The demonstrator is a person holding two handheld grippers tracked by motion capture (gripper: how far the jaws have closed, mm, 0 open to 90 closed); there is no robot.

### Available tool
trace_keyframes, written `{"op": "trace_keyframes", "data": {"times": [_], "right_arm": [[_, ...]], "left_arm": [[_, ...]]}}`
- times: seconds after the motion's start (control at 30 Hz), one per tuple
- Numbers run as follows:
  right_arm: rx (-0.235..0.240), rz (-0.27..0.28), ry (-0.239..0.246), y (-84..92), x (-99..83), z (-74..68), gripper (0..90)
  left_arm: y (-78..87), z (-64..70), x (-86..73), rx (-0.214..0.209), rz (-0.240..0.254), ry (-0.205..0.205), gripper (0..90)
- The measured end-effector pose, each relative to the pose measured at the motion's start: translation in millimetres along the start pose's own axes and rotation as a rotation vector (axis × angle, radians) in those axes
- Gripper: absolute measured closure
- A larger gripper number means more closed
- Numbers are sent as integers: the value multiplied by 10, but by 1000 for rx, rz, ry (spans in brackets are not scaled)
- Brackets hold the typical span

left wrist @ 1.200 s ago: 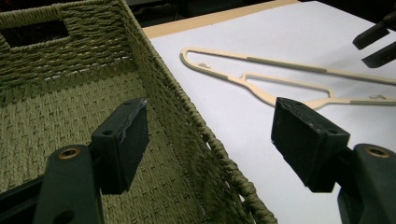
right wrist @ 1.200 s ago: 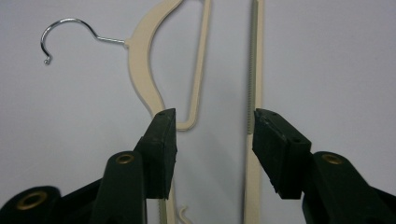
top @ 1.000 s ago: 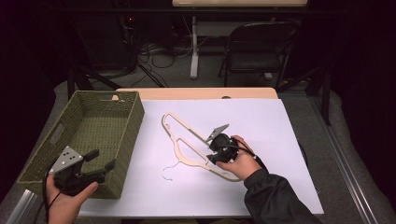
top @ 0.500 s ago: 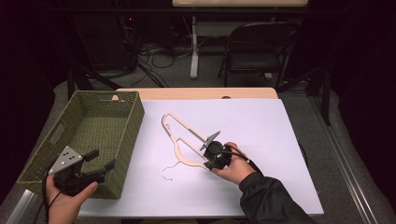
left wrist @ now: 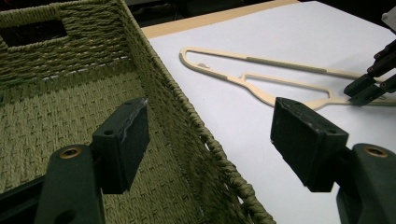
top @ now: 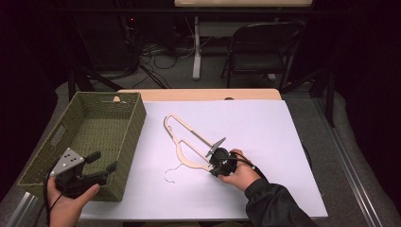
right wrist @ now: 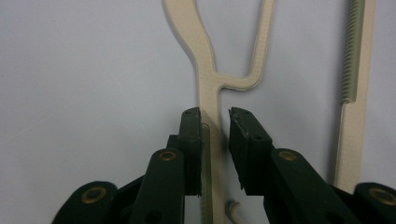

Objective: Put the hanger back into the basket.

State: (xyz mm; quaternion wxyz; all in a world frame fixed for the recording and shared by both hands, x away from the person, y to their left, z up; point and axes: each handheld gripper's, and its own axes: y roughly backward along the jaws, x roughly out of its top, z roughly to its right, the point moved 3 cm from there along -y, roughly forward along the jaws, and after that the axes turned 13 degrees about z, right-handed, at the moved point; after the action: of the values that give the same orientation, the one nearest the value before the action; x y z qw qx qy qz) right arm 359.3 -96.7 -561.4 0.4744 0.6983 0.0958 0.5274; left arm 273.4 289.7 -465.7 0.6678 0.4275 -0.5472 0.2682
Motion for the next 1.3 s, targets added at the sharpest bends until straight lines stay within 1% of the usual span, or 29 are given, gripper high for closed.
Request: {"op": "trace_keyframes", "data": {"times": [0.1, 0.13, 0.47, 0.53, 0.6, 0.73, 0.97, 1.0, 1.17, 1.23, 1.27, 1.3], "right_arm": [[6, 0, 8, -22, -10, -6, 777], [8, -8, 6, -19, -6, -12, 786], [20, -10, 1, -23, -7, -3, 795], [22, -22, 2, -17, -5, -2, 795], [21, -14, 3, -24, -4, -2, 796], [25, -15, 0, -26, -1, -4, 798], [16, -23, 18, -24, 6, -12, 801], [21, -23, 23, -19, 6, -17, 802], [34, -24, 11, 4, 5, -17, 802], [40, -32, 12, 31, -1, -16, 803], [40, -27, 10, 39, -3, -16, 803], [42, -30, 11, 56, -5, -12, 803]], "left_arm": [[0, 0, 0, 0, 0, 0, 284], [0, -1, 0, 0, 1, 0, 284], [-2, 1, 1, -1, -2, -2, 284], [-3, 0, 1, -1, 0, -1, 284], [-3, 0, 0, -1, -2, -2, 284], [-2, 6, 3, -2, -2, -4, 284], [3, 21, 14, -4, 4, -6, 284], [5, 36, 22, -7, 6, -11, 284], [-3, 93, 40, -22, 5, -22, 285], [-19, 155, 51, -38, 7, -33, 285], [-19, 155, 51, -38, 7, -33, 285], [-34, 202, 57, -49, 7, -43, 285]]}}
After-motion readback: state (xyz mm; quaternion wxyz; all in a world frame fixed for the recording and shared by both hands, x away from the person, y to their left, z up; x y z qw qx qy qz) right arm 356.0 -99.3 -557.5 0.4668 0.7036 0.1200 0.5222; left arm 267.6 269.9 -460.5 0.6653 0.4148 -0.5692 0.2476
